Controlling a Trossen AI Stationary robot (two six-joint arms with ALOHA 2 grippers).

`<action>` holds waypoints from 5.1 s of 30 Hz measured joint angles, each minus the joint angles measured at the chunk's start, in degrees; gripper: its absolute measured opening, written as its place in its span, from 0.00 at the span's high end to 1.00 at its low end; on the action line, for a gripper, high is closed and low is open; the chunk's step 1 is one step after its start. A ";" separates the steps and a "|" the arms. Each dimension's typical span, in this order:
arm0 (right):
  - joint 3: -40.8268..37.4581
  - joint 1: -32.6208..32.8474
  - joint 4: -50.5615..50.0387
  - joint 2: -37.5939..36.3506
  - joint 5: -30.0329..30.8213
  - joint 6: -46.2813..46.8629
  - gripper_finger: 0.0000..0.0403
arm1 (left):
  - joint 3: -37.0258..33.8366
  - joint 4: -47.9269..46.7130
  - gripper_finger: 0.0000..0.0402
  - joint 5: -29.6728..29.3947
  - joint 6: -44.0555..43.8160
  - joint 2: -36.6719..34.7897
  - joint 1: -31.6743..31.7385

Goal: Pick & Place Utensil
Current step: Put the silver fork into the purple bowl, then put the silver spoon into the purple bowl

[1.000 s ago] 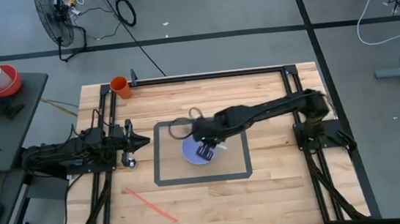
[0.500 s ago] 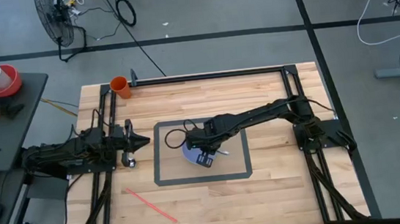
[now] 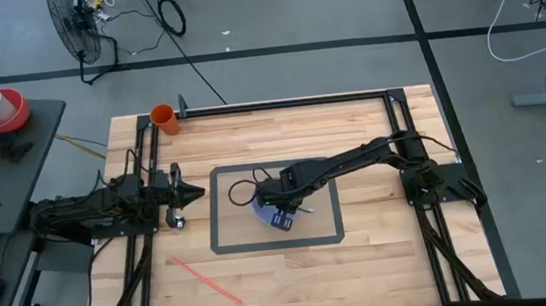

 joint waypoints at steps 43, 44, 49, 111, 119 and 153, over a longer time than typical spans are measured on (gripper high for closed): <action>1.53 18.32 -0.99 -12.00 23.81 -14.51 0.74 | -0.01 0.01 0.88 0.00 0.00 0.00 0.00; 1.45 19.84 -1.80 -12.00 24.42 -14.38 0.74 | 0.00 0.02 0.88 0.02 0.00 0.00 0.00; -1.29 25.74 -3.52 -12.07 28.65 -14.83 0.74 | -0.01 0.02 0.88 -0.02 0.13 -0.01 0.00; -20.15 30.27 0.24 -12.00 27.67 1.18 0.74 | 40.47 -37.27 0.98 -23.61 -72.85 58.28 -38.03; -20.15 30.27 3.04 -12.00 27.68 -0.75 0.74 | 38.02 -51.27 0.90 -17.86 -90.12 62.27 -37.90; -20.13 29.88 4.66 -12.00 27.04 -2.62 0.74 | 30.42 -56.18 0.62 -15.40 -118.19 81.01 -22.86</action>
